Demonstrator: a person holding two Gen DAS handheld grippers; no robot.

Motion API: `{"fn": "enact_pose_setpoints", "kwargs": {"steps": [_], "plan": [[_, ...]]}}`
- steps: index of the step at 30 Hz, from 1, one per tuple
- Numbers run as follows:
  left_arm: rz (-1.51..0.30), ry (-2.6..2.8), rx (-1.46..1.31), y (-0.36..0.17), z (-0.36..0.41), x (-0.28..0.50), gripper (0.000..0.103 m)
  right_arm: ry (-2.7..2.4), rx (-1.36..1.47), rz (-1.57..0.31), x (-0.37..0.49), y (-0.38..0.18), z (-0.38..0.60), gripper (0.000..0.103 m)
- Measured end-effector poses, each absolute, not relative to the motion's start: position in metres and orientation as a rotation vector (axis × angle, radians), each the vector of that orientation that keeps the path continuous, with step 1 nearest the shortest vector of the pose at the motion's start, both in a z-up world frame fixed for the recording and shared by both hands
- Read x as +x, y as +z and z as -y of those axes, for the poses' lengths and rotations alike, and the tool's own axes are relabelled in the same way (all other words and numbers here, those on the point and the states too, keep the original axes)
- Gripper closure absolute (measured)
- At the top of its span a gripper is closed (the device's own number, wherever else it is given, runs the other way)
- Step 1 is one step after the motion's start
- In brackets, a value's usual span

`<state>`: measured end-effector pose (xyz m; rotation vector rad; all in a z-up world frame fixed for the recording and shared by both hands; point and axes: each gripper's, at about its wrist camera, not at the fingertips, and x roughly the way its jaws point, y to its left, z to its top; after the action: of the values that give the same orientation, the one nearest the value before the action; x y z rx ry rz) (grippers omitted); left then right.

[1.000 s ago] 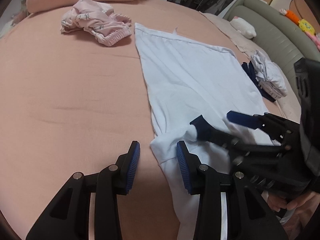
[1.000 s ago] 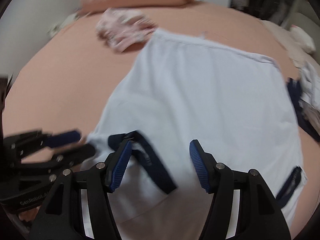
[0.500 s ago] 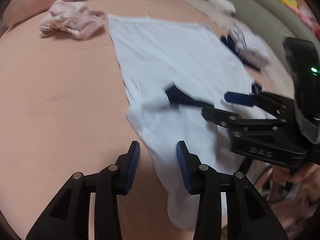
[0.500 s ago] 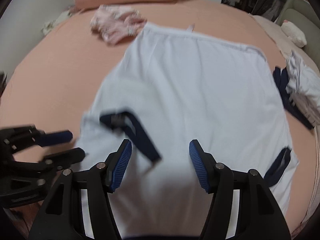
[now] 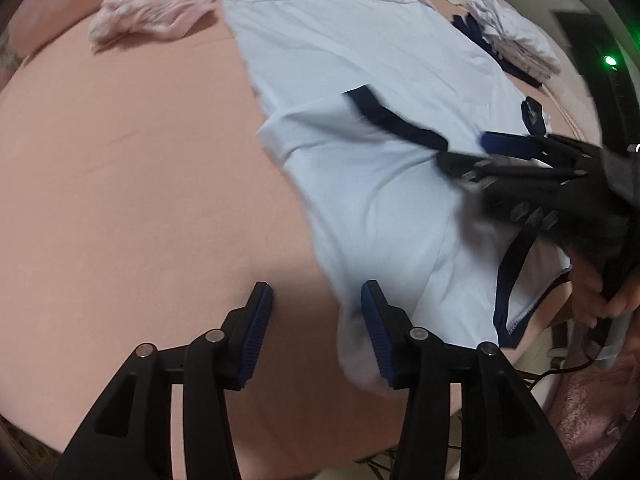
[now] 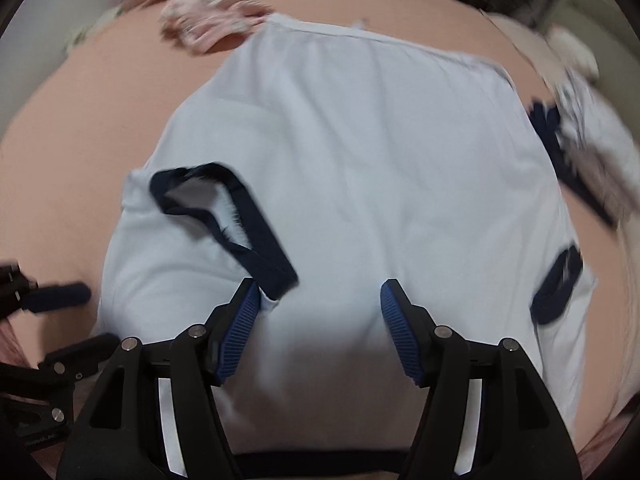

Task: Fold clothes

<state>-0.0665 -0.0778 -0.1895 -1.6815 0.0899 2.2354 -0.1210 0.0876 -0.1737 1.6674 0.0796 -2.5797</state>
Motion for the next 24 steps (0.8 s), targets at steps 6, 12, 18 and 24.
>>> {"fn": "enact_pose_setpoints", "kwargs": {"steps": [6,12,18,24], "plan": [[0.081,2.260,-1.711,-0.186,0.090,-0.060,0.050,-2.504,1.607,0.161,-0.108,-0.152,-0.109,0.039],[-0.054,2.255,-1.698,-0.190,0.078,-0.050,0.048,-2.448,1.688,0.094,-0.098,-0.173,-0.109,0.040],[0.208,2.275,-1.672,-0.181,0.092,-0.047,0.048,-2.581,1.605,0.146,-0.054,-0.131,-0.174,0.039],[0.025,2.348,-1.759,-0.187,0.070,-0.039,0.048,-2.661,1.699,0.042,-0.044,-0.160,-0.215,0.039]]}}
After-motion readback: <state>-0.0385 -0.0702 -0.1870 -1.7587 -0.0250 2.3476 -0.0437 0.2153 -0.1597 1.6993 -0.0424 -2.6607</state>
